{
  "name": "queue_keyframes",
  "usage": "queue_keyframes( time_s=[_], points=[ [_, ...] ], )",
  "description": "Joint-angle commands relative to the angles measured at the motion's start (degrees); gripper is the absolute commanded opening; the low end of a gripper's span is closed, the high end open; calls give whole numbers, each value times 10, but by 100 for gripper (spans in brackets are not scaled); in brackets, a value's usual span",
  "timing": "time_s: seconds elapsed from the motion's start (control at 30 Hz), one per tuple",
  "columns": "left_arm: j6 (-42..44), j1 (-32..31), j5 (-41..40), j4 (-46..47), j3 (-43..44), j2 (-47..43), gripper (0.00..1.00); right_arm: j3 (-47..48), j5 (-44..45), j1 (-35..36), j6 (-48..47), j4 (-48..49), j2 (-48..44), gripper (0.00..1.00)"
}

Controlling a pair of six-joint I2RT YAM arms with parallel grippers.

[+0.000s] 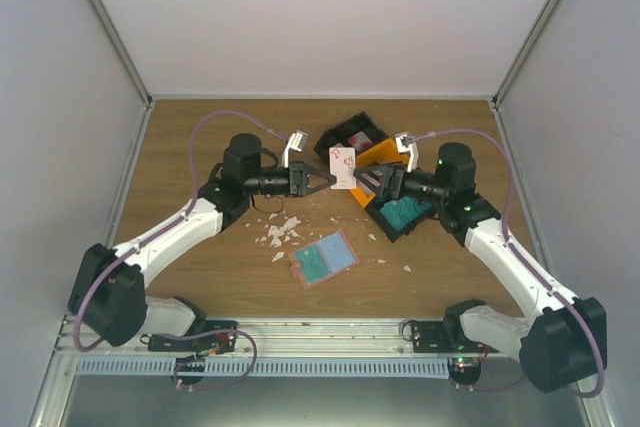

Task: Put the credit cards into the card holder
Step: Insert the credit card into the card holder.

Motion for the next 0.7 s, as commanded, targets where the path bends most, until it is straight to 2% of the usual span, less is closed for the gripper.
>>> queue_keyframes(
  time_s=[0.0,0.13,0.23,0.33,0.4,0.5,0.57,0.67],
  points=[
    [-34,-5,37,74,-31,-57,0,-10,-29,33,64,70,-3,74],
    [-51,-5,44,83,-44,-82,0,-22,-80,63,122,161,3,61],
    [-56,-5,48,84,-46,-88,0,-30,-101,78,158,211,12,40],
    [-60,-6,53,86,-52,-95,0,-21,-97,90,155,198,18,18],
    [-60,-6,57,87,-59,-100,4,-11,-89,92,148,182,19,3],
    [-46,-5,59,79,-70,-107,21,-8,-88,93,141,166,20,1],
    [-32,-4,65,73,-74,-106,25,-10,-99,94,136,156,22,1],
    [-19,-2,61,67,-79,-108,23,-4,-123,96,105,103,27,1]
  ],
)
